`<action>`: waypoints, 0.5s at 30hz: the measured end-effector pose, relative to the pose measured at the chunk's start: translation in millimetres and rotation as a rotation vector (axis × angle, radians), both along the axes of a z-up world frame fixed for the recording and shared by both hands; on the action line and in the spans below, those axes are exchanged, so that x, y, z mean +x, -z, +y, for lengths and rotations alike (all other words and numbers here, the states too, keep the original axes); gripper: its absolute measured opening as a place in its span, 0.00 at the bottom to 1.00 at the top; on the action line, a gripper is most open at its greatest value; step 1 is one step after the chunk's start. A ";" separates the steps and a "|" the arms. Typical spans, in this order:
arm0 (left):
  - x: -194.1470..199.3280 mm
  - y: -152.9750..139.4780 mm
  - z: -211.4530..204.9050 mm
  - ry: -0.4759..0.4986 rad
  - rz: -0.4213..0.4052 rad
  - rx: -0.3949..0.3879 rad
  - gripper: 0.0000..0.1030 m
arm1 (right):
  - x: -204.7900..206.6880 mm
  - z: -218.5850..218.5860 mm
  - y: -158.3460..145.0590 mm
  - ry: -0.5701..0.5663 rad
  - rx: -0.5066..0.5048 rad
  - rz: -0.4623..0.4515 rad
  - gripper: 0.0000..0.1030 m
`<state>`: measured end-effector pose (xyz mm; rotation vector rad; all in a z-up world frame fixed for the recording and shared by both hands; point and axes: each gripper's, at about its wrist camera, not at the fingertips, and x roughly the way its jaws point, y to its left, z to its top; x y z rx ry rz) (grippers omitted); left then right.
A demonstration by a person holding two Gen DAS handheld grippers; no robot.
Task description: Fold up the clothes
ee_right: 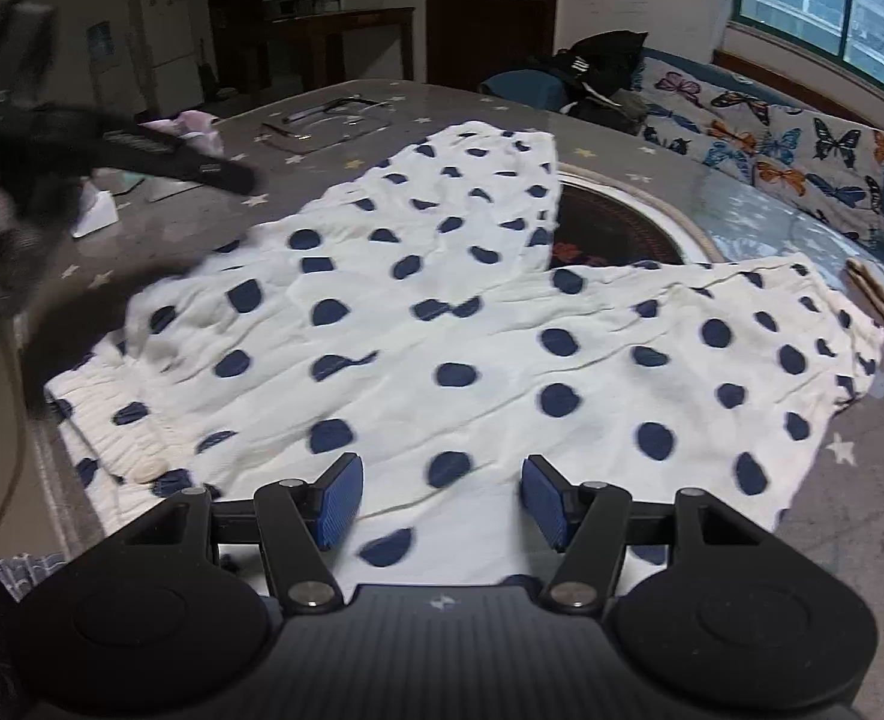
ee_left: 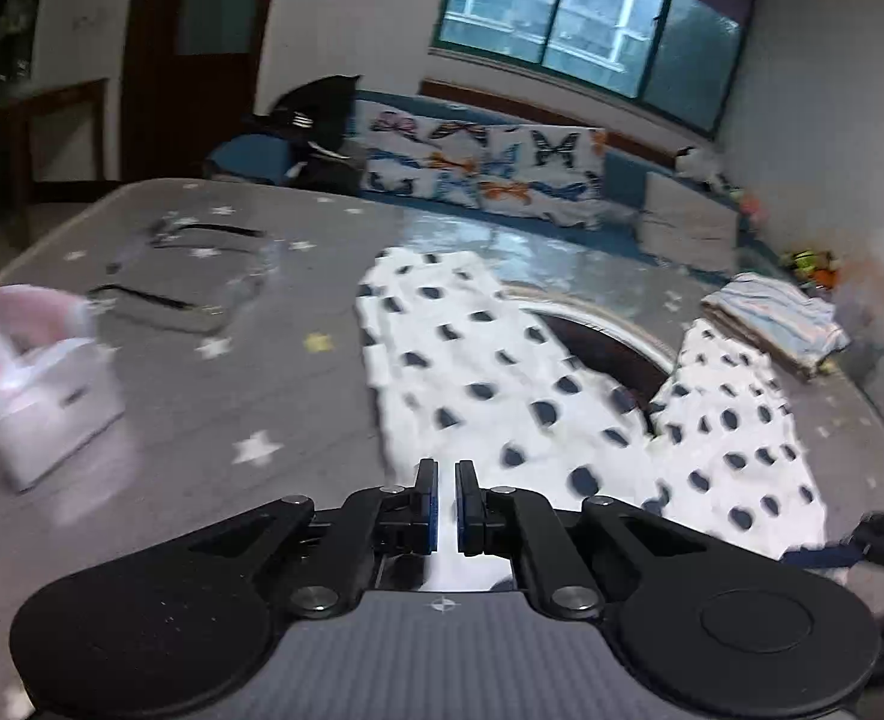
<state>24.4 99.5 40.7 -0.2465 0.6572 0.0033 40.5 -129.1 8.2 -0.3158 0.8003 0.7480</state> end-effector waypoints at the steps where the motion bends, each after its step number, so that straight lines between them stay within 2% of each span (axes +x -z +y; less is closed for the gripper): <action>1: 7.8 4.7 -0.6 0.023 0.007 -0.017 0.05 | -2.4 2.1 0.1 -0.012 0.002 0.002 0.58; 4: 28.7 21.3 -3.8 0.068 0.062 -0.031 0.05 | -11.9 8.3 -0.9 -0.056 0.004 0.002 0.58; 7: 35.6 35.6 -6.0 0.066 0.091 0.048 0.04 | -23.5 13.7 -1.9 -0.112 -0.003 0.002 0.58; 10: 33.2 39.5 -0.9 0.047 0.064 0.126 0.04 | -37.6 17.6 0.2 -0.160 -0.038 -0.004 0.58; 15: 26.7 35.6 13.4 -0.010 0.044 0.163 0.06 | -56.2 18.2 -3.4 -0.204 -0.064 -0.034 0.58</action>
